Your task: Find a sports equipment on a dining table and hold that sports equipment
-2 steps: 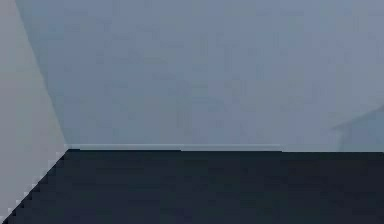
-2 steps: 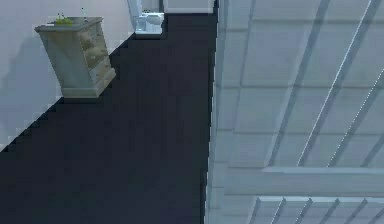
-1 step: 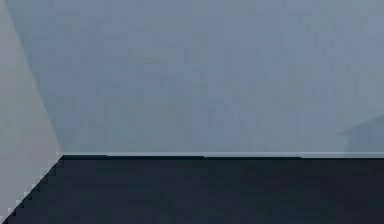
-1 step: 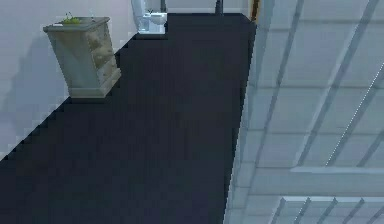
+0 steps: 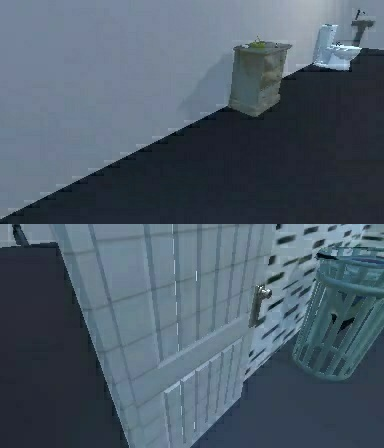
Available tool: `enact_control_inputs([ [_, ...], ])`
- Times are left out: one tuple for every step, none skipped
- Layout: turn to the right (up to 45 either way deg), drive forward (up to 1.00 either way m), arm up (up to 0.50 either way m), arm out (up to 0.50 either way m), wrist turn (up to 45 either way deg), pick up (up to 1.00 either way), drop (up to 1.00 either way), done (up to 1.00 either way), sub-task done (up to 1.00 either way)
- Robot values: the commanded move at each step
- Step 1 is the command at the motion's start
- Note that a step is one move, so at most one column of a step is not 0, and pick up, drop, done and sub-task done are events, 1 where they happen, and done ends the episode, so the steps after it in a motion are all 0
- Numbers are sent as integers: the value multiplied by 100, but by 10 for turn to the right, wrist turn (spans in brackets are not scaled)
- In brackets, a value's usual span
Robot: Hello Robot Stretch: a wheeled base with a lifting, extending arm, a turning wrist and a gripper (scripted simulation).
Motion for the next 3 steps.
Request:
enact_control_inputs([
  [210,0,0,0,0,0,0,0,0],
  [0,90,0,0,0,0,0,0,0],
  [390,0,0,0,0,0,0,0,0],
])
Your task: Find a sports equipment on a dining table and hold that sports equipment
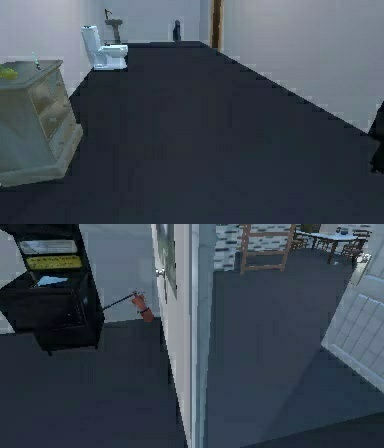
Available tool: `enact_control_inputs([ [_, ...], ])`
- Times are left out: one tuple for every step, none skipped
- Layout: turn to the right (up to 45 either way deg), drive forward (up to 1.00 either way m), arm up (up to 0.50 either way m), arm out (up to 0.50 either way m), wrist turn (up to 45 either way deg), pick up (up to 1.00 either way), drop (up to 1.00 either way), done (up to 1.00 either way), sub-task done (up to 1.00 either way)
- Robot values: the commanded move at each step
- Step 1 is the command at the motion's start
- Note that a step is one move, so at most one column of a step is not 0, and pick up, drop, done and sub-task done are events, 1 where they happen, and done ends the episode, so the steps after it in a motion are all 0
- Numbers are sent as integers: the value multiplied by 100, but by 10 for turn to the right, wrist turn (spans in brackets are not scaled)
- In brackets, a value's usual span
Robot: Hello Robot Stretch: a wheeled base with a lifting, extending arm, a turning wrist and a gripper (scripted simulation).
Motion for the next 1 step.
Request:
enact_control_inputs([
  [30,0,0,0,0,0,0,0,0],
])
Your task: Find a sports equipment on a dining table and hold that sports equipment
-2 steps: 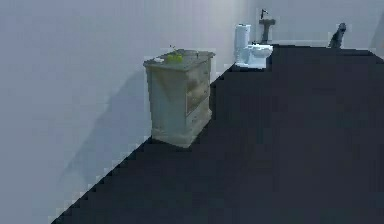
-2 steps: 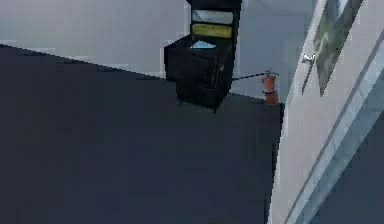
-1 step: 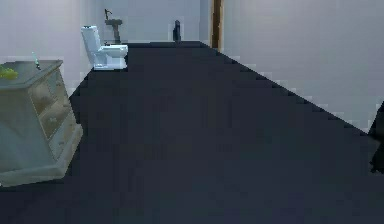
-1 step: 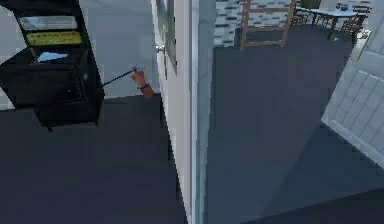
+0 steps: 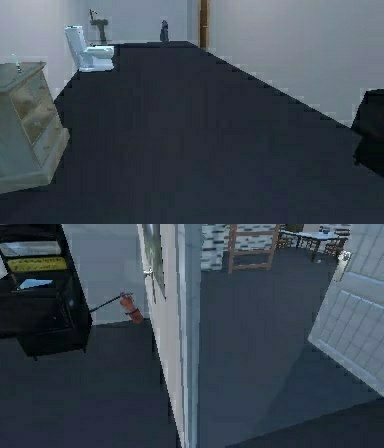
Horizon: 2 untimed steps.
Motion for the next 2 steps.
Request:
enact_control_inputs([
  [0,100,0,0,0,0,0,0,0],
  [0,100,0,0,0,0,0,0,0],
])
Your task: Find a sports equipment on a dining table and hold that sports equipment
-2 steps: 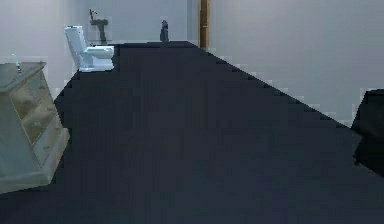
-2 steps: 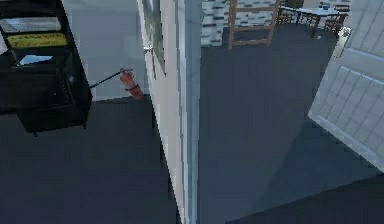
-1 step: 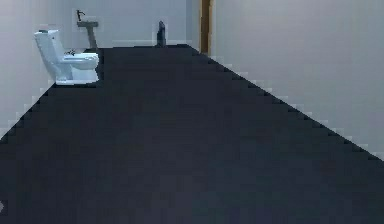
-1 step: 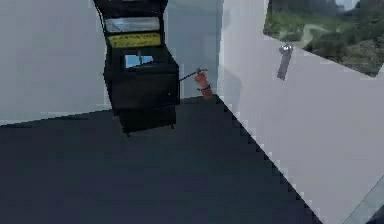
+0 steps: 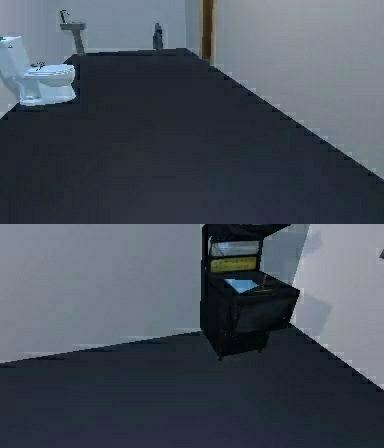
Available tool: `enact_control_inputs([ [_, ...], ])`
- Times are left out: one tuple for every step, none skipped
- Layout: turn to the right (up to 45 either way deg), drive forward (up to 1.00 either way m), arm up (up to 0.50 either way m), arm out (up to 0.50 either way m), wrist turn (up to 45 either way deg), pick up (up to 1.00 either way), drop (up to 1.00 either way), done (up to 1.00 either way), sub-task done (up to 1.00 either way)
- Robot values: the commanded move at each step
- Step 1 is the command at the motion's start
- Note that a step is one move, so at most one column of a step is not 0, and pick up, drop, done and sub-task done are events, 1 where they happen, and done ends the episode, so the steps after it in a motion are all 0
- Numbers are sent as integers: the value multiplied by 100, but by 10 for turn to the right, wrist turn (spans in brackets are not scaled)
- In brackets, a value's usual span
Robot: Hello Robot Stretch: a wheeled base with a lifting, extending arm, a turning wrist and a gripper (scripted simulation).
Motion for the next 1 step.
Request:
enact_control_inputs([
  [0,100,0,0,0,0,0,0,0],
])
